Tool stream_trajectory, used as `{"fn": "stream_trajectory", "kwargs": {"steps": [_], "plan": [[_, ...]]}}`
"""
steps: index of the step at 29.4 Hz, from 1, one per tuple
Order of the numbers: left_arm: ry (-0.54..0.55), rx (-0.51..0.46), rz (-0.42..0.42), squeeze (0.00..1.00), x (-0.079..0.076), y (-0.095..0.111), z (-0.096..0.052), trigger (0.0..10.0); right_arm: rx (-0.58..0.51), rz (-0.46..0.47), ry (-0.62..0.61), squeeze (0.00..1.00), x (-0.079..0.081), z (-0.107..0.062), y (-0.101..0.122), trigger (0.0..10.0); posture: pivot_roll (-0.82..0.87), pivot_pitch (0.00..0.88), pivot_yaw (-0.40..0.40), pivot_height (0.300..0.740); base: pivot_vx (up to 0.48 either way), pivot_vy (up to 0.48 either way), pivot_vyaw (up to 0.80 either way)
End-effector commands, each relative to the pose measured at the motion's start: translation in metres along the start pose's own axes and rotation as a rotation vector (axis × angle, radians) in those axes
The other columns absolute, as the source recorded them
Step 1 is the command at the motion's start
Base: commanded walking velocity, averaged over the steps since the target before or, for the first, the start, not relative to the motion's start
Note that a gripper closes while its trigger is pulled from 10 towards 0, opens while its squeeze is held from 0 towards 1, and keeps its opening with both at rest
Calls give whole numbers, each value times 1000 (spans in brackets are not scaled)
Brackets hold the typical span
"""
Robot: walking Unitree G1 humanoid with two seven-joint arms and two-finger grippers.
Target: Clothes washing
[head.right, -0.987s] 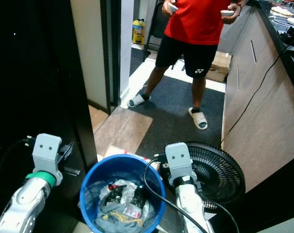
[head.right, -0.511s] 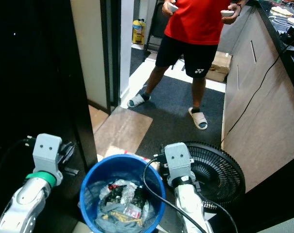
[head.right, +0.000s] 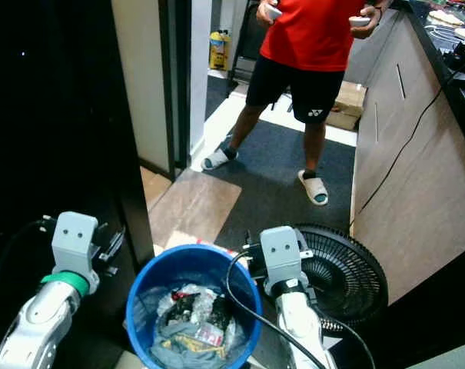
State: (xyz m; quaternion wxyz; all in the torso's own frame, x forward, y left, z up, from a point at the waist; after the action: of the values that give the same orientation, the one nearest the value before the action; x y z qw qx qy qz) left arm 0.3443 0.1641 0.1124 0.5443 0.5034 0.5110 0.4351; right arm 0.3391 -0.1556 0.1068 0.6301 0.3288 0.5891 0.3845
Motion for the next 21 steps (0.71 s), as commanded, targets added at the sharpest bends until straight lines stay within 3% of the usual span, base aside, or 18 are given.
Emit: {"fn": "stream_trajectory", "kwargs": {"steps": [1,3,7,8,11,12,14,15,17,18,21], "plan": [[6,20,-4,427,0,-7,-2,10000,14,8,-1,1000,0,-4,-5,10000,76,14,-5,740,0,0,0],[6,21,-4,361,0,-7,-2,10000,15,6,-3,1000,-1,-4,-5,10000,76,14,-5,740,0,0,0],[5,22,-4,341,0,-7,-2,10000,17,-4,-9,1000,-1,-4,-6,10000,76,14,-5,740,0,0,0],[5,22,-4,231,0,-7,-2,10000,18,-10,-12,745,-2,-3,-6,10000,76,14,-5,740,0,0,0],[6,22,-4,231,0,-7,-2,10000,18,-15,-14,745,-2,-3,-6,10000,76,14,-5,740,0,0,0],[5,22,-2,0,0,-7,-2,10000,17,-18,-17,0,-2,-3,-6,10000,76,14,-5,740,0,0,0],[5,22,-2,0,0,-7,-2,10000,17,-18,-17,0,-2,-3,-6,10000,76,14,-5,740,0,0,0],[5,23,-2,0,0,-7,-2,10000,16,-18,-18,0,-2,-3,-5,5294,76,14,-5,740,0,0,0],[5,23,-2,0,0,-7,-2,10000,16,-18,-18,0,-2,-3,-5,5294,76,14,-5,740,0,0,0],[6,23,-1,0,0,-7,-2,10000,12,-17,-18,0,-2,-3,-5,0,77,15,-5,740,0,0,0],[6,23,0,0,0,-7,-2,10000,8,-16,-17,0,-2,-4,-4,0,77,15,-4,740,0,0,0]]}}
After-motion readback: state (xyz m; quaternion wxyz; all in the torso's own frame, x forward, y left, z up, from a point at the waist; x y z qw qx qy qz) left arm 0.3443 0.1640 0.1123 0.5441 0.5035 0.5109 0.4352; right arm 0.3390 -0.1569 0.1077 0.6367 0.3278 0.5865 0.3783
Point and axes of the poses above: a point about 5 cm out from each wrist's last joint towards the gripper, its own z axis pointing out of the wrist towards the gripper, its own y axis along the axis of the wrist's last joint, x = y × z, the point moved 6 cm from there along z, pointing out of the wrist towards the gripper, and after that the axes turned 14 degrees about -z, right-handed, at the moved point
